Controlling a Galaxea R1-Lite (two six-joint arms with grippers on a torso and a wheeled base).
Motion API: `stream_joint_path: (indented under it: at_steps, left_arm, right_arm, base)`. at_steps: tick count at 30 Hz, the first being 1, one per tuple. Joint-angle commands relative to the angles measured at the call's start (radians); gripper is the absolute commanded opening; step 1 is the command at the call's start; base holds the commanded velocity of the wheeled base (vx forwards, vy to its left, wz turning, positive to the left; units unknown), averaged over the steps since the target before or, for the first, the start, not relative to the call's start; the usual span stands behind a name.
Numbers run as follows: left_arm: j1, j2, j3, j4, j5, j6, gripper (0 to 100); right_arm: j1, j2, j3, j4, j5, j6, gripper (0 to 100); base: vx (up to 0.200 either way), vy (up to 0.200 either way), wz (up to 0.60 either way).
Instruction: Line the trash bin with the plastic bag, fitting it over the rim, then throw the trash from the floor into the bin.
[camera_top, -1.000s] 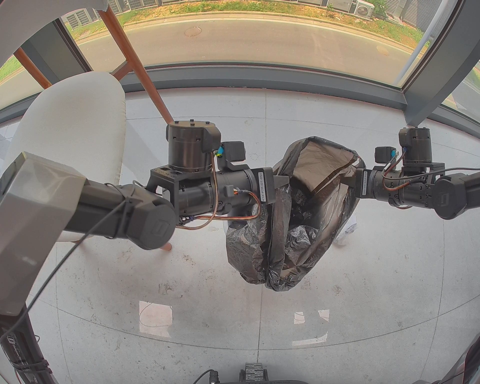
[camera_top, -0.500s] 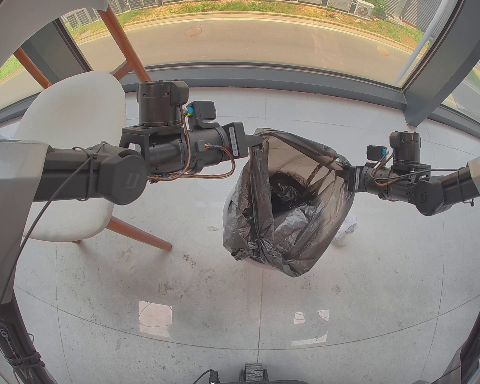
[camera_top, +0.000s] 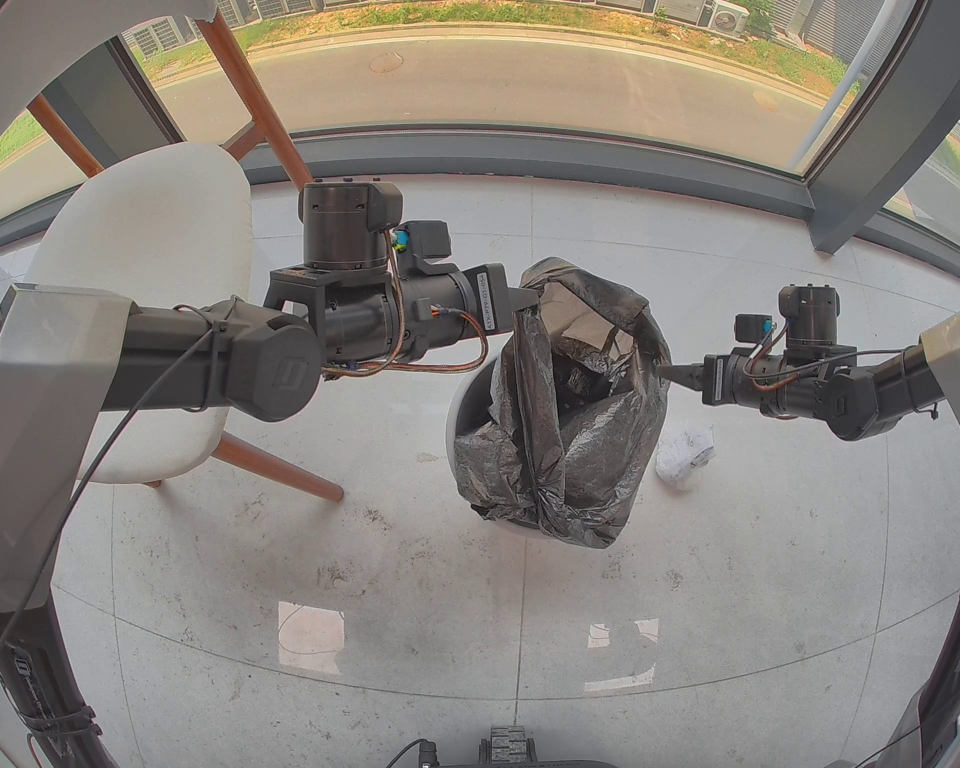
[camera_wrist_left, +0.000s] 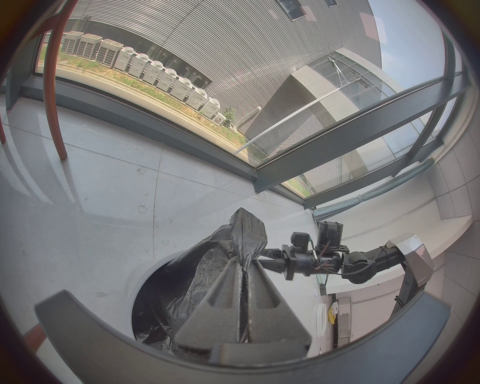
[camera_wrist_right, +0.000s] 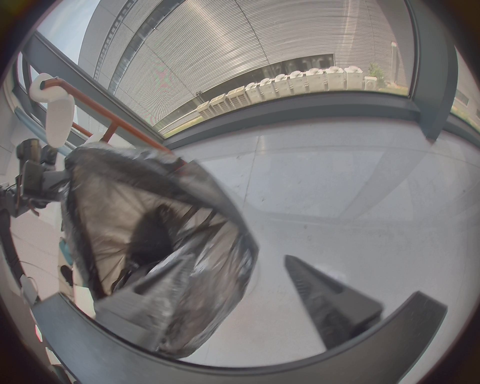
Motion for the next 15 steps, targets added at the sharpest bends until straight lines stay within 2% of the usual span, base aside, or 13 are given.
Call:
stream_joint_path:
  at_steps: [1,4,15]
  left_arm:
    - [0.003,0.021,-0.005,-0.003,0.002,0.0,0]
    - [0.011,0.044,0.001,-0.003,-0.001,0.0,0]
    - [0.087,0.068,0.015,-0.032,0.004,-0.003,0]
  right_arm:
    - [-0.003,-0.135,0.165,-0.002,0.063,-0.022,100]
    - [-0.014,-0.213,0.269,-0.004,0.068,-0.024,100]
    - [0.0,-0.371,0.467,-0.004,0.07,-0.025,100]
  base:
    - [0.0,0.0,0.0]
    - [0.0,0.0,0.0]
    - [0.0,0.0,0.0]
